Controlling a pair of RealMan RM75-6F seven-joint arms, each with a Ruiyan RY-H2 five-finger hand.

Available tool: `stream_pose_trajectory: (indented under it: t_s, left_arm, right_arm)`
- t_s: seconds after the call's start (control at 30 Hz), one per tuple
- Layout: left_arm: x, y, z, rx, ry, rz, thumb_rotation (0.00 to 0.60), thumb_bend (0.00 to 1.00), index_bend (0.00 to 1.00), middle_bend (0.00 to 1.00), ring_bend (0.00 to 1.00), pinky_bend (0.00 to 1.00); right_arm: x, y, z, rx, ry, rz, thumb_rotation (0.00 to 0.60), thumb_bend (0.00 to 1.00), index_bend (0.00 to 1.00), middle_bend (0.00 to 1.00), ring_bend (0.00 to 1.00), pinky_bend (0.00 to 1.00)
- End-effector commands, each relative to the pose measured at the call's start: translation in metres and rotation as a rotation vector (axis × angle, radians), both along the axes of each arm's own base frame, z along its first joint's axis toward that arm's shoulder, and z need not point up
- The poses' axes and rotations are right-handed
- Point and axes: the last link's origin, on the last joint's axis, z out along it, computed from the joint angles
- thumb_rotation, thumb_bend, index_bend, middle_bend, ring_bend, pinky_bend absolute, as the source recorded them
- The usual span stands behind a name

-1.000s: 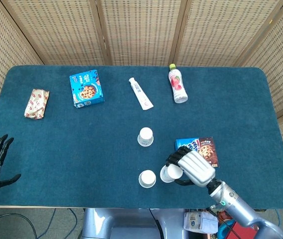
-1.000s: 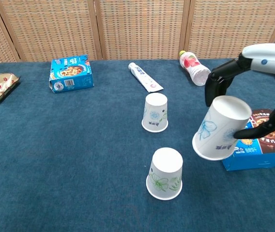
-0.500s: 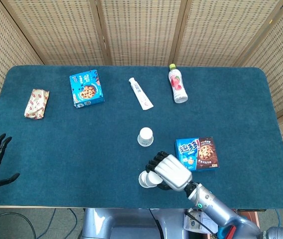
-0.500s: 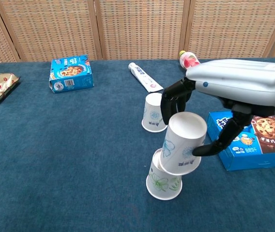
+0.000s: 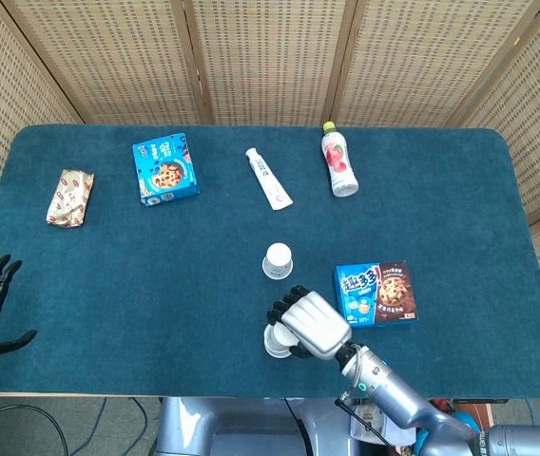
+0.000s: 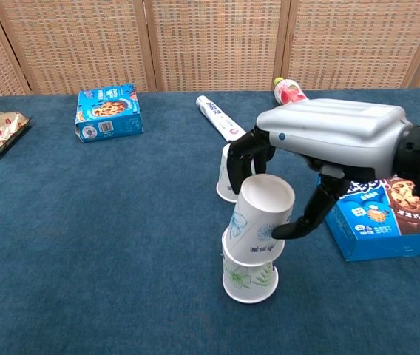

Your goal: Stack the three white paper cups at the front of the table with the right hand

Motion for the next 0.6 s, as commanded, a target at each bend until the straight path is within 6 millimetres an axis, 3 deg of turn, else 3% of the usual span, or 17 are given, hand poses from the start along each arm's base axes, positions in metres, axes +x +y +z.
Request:
stream_pose_trajectory:
  t_s: [0.03,0.53,0.6]
  left_arm:
    - [0.0000,-0.0001,0.0004,0.002,-0.001,0.001,0.600,0.13,0.00,0.00,0.00,0.00]
    - [0.0001,-0.0005,0.0009,0.001,-0.003,-0.001,0.600,0.13,0.00,0.00,0.00,0.00]
    - [0.0000,-0.0007,0.0011,0.002,-0.003,-0.001,0.600,0.13,0.00,0.00,0.00,0.00]
  right_arm:
    - [0.0007,-0.0004,-0.0010,-0.006,0.003,0.000,0.600,0.37,0.47,0.50,0.41,0.34]
    - [0.0059,0.0026,-0.0027,-0.014,0.012,0.015,0.600,0.37,0.47,0.49,0.41,0.34]
    - [0.0057,0.0029,-0.0047,-0.013,0.021,0.019,0.600,0.31,0.41,0.41,0.39,0.32]
